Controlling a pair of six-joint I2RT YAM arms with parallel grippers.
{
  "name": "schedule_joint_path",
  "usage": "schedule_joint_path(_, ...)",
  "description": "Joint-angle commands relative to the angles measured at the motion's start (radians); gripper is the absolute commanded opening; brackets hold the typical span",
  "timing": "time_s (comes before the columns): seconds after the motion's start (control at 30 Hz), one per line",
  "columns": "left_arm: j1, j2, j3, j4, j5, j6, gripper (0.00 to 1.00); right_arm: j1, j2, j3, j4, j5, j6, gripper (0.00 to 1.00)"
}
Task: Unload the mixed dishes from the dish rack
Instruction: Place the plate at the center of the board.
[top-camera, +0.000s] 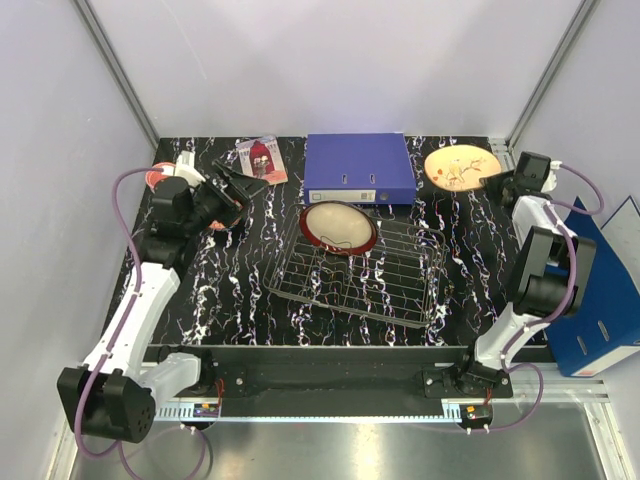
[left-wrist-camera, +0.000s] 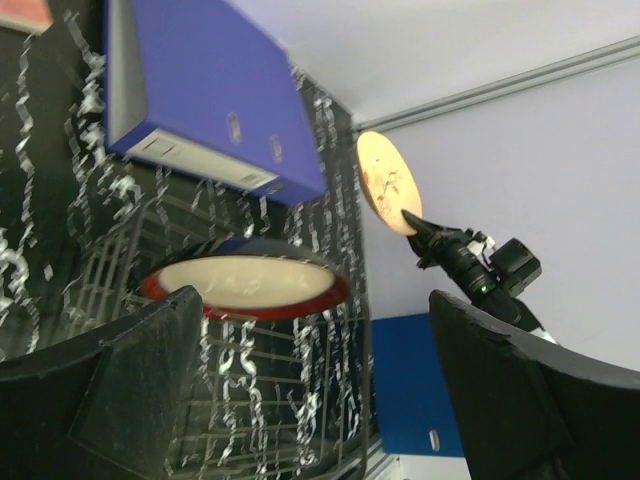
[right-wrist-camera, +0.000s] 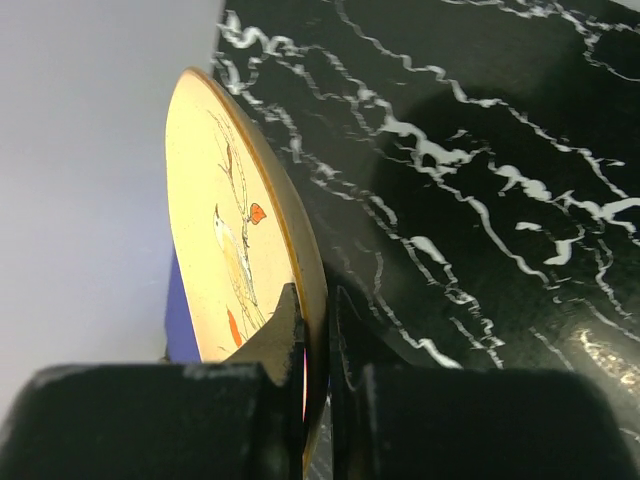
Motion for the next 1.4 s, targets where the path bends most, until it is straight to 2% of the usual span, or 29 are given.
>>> schedule_joint_path(0.0,-0.001,-0.03,-0.048,-0.01,-0.004,0.029,0.99,-0.004,0.028,0.017,0.227,-0.025,0.053,0.0)
schedule_joint_path(0.43,-0.001,-0.005,-0.126,-0.037,0.033,0.043,0.98,-0.006,0.209,0.094,0.181,-0.065,0.033,0.0)
schedule_joint_path(0.9,-0.001,0.018,-0.128,-0.055,0.056,0.053,0.99,-0.004,0.374,0.252,0.008,-0.07,-0.041,0.0)
schedule_joint_path(1.0,-0.001,0.021,-0.132,-0.055,0.056,0.053,0.99,-0.004,0.391,0.272,0.0,-0.097,-0.046,0.22)
schedule_joint_path(1.03,-0.001,0.024,-0.134,-0.055,0.058,0.053,0.99,-0.004,0.389,0.27,0.003,-0.106,-0.044,0.33)
schedule_joint_path(1.17,-0.001,0.023,-0.136,-0.057,0.062,0.054,0.99,-0.004,0.372,0.261,0.003,-0.108,-0.043,0.52)
schedule_joint_path(1.37,-0.001,0.02,-0.14,-0.058,0.072,0.054,0.99,-0.004,0.329,0.243,0.029,-0.128,-0.026,0.6)
